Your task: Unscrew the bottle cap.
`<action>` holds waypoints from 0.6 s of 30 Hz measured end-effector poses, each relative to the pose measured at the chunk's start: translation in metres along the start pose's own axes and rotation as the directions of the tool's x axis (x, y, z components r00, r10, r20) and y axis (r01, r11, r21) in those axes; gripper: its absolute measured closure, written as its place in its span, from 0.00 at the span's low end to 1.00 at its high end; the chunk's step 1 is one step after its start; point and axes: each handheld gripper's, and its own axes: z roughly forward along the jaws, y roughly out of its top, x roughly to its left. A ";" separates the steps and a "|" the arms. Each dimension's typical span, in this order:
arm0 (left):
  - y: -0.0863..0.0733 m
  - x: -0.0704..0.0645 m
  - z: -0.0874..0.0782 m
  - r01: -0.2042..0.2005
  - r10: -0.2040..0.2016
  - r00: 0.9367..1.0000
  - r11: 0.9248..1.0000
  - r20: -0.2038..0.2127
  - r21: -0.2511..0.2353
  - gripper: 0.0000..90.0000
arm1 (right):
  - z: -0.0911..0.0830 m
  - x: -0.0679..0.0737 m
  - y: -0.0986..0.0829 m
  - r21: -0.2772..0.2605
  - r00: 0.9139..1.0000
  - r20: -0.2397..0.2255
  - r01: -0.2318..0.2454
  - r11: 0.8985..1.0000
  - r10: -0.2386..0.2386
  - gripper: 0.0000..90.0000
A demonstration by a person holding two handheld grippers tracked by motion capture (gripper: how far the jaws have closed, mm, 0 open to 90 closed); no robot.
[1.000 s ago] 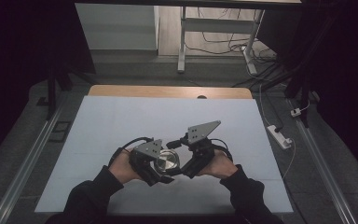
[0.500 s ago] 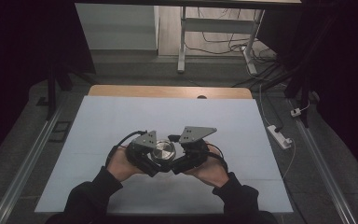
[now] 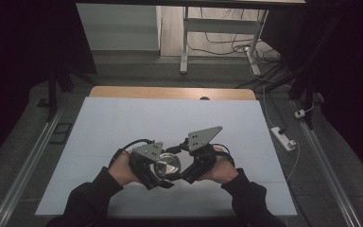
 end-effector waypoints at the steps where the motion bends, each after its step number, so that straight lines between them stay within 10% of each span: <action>1: 0.001 -0.002 0.002 -0.016 0.016 1.000 1.000 0.023 0.000 0.16 | -0.001 -0.001 -0.002 -0.006 0.999 -0.043 0.010 1.000 -0.010 0.22; 6: 0.001 -0.003 0.007 -0.025 0.025 0.999 1.000 0.039 0.010 0.16 | -0.002 -0.007 -0.008 -0.012 0.994 -0.101 -0.046 0.999 0.044 0.14; 11: -0.001 0.006 -0.004 0.080 -0.082 0.993 0.996 -0.086 -0.034 0.16 | -0.007 -0.003 0.002 -0.002 0.992 0.085 -0.097 0.995 0.097 0.13; 15: -0.003 0.009 -0.006 0.146 -0.150 0.971 0.989 -0.186 -0.035 0.16 | -0.002 0.006 0.010 -0.002 0.948 0.303 -0.100 0.995 0.096 0.14; 18: -0.004 0.011 -0.005 0.163 -0.167 0.965 0.986 -0.200 -0.033 0.16 | 0.002 0.008 0.010 -0.014 0.941 0.323 -0.097 0.995 0.096 0.16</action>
